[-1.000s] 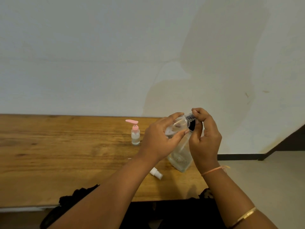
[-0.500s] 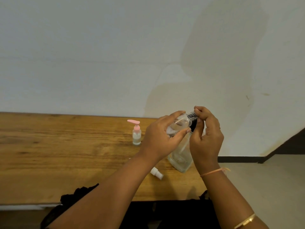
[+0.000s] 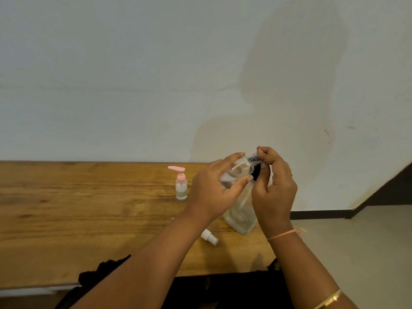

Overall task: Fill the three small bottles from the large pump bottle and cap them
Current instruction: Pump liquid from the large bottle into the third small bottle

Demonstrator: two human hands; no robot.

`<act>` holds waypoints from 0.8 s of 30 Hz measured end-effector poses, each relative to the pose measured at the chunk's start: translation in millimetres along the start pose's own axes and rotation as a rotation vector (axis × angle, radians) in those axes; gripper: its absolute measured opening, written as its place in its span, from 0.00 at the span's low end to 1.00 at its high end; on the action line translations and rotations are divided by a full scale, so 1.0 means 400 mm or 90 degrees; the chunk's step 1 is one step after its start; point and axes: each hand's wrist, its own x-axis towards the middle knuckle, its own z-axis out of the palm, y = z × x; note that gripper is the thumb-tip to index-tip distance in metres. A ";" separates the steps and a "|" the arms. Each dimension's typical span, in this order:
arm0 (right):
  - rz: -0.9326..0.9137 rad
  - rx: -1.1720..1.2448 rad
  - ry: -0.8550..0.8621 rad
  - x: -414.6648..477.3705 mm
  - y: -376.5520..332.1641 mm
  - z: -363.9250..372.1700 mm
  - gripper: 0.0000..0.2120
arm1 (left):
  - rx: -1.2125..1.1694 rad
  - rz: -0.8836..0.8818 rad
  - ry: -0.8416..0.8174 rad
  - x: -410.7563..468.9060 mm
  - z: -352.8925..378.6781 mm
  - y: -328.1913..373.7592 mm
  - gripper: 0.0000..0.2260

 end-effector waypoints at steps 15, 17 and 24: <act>-0.003 0.005 -0.005 -0.004 0.013 0.008 0.15 | -0.039 -0.020 -0.003 -0.010 0.014 -0.004 0.22; 0.002 0.019 -0.003 0.001 0.004 0.004 0.15 | -0.032 -0.011 -0.004 -0.009 0.006 -0.001 0.24; -0.018 -0.006 -0.009 -0.001 0.018 0.001 0.15 | -0.026 0.004 -0.024 -0.009 0.012 -0.008 0.25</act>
